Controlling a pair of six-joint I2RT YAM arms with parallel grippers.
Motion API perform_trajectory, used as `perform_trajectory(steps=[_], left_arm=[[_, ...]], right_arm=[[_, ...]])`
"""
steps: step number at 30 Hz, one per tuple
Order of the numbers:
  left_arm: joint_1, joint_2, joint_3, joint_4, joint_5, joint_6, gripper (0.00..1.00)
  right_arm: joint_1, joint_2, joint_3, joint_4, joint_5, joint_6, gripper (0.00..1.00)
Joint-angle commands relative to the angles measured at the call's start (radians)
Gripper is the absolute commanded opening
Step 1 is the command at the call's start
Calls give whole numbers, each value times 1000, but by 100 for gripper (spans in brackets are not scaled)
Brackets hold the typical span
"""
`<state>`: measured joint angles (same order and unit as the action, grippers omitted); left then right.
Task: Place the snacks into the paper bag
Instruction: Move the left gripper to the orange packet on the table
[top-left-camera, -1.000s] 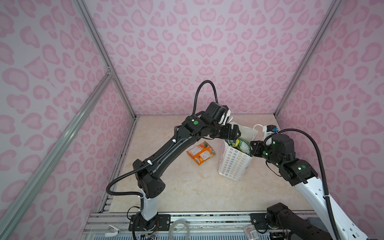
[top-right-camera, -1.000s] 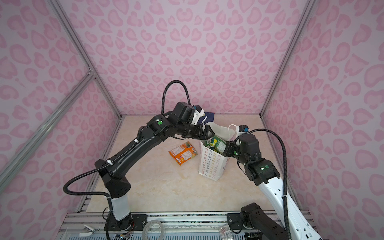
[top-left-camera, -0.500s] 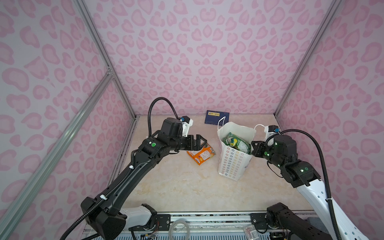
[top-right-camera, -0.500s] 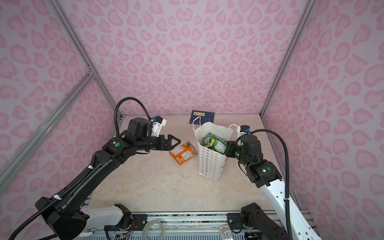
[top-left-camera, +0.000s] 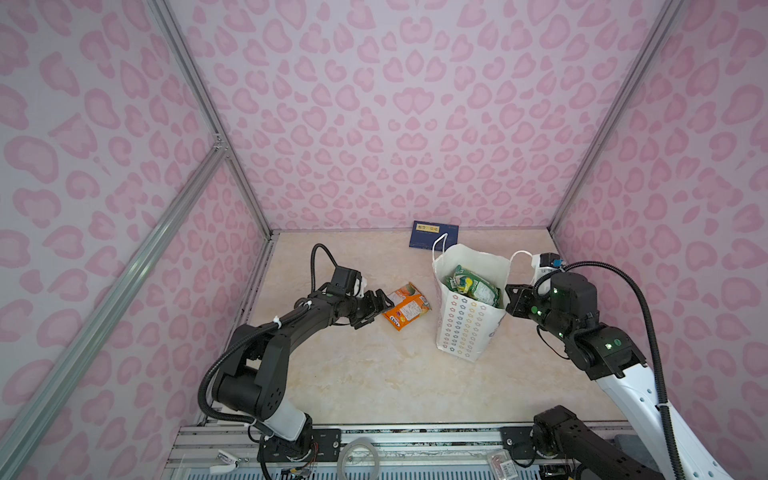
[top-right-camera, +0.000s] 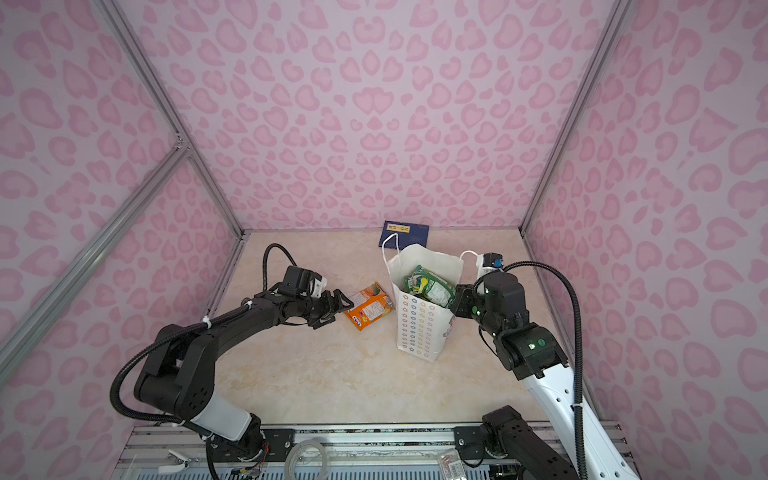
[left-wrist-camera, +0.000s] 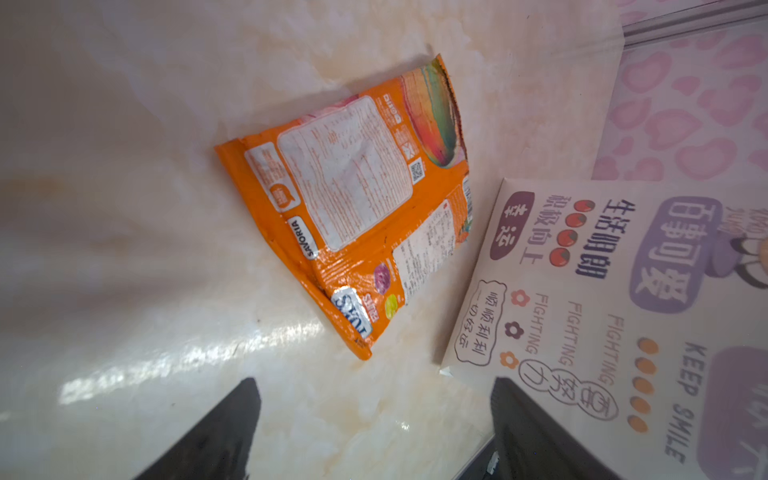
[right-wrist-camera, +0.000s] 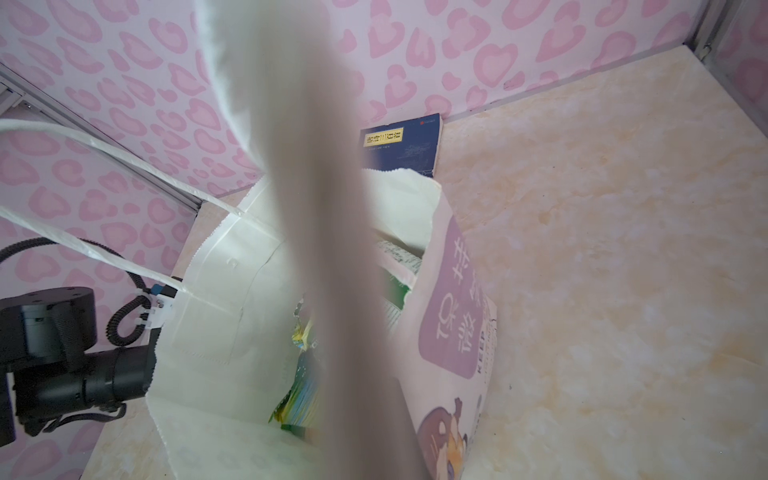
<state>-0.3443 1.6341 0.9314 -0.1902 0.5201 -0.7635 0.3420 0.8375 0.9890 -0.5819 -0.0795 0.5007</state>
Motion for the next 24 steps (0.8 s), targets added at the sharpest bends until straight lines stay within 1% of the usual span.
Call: perform_trajectory(steps=[1, 5, 9, 16, 19, 21, 23, 24], left_arm=[[-1, 83, 16, 137, 32, -47, 89], [-4, 170, 14, 226, 50, -83, 89], [-17, 239, 29, 288, 77, -105, 85], [-39, 293, 38, 313, 41, -145, 77], [-48, 313, 47, 315, 22, -156, 70], [-54, 335, 61, 309, 18, -161, 63], [-60, 355, 74, 295, 5, -163, 54], [-63, 361, 80, 283, -5, -162, 51]], right_arm=[[0, -10, 6, -3, 4, -10, 0], [-3, -19, 17, -25, 17, -21, 0], [-9, -21, 23, -30, 15, -22, 0], [-11, -15, 25, -25, 5, -19, 0], [-9, -18, 26, -27, 5, -18, 0], [-10, -22, 25, -28, 1, -13, 0], [-10, -27, 25, -30, 0, -11, 0], [-10, -29, 24, -31, 1, -11, 0]])
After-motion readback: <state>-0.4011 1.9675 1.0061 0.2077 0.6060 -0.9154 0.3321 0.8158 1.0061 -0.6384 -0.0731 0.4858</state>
